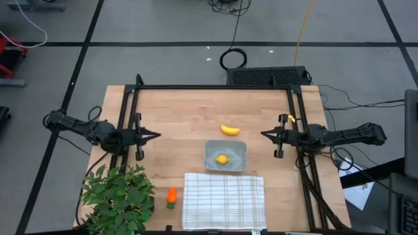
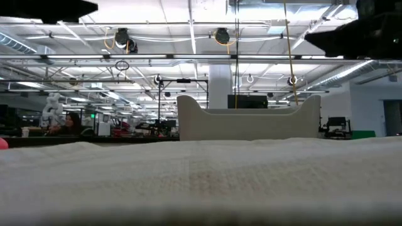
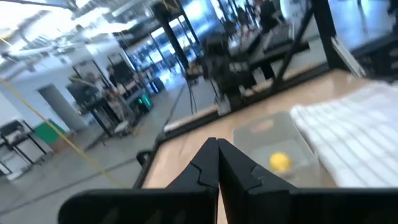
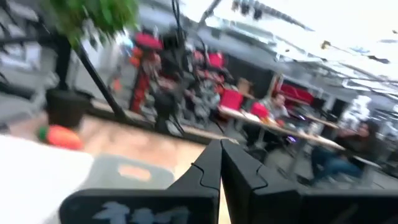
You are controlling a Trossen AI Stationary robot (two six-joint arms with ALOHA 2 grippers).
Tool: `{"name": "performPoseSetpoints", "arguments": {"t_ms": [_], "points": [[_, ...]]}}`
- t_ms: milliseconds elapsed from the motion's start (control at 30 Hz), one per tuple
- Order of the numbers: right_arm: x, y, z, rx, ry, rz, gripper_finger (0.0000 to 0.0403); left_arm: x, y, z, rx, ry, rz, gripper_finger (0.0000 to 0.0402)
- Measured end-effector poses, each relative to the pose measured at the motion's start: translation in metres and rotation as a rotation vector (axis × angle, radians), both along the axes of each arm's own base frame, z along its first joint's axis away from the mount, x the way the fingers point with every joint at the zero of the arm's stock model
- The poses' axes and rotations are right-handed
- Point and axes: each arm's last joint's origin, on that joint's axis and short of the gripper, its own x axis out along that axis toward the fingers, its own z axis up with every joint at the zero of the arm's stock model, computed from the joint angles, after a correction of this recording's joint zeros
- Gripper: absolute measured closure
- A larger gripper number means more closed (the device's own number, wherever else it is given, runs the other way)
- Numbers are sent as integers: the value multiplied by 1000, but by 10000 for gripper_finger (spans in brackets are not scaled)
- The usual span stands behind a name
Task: Pick and placing Produce into tupperware
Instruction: Put the yellow banana into the bin
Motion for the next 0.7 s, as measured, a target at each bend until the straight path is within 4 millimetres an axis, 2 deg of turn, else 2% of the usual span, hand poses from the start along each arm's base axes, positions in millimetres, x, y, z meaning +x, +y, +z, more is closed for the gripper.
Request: {"name": "performPoseSetpoints", "arguments": {"t_ms": [267,533,700], "points": [[0,-1,-2,-1,25,-49,403,-1,0,16,14,-155,3,400],[0,-1,-5,29,51,-40,403,3,2,11,-16,-111,57,400],[1,-3,-8,137,66,-87,403,9,2,7,-10,-70,74,395]]}}
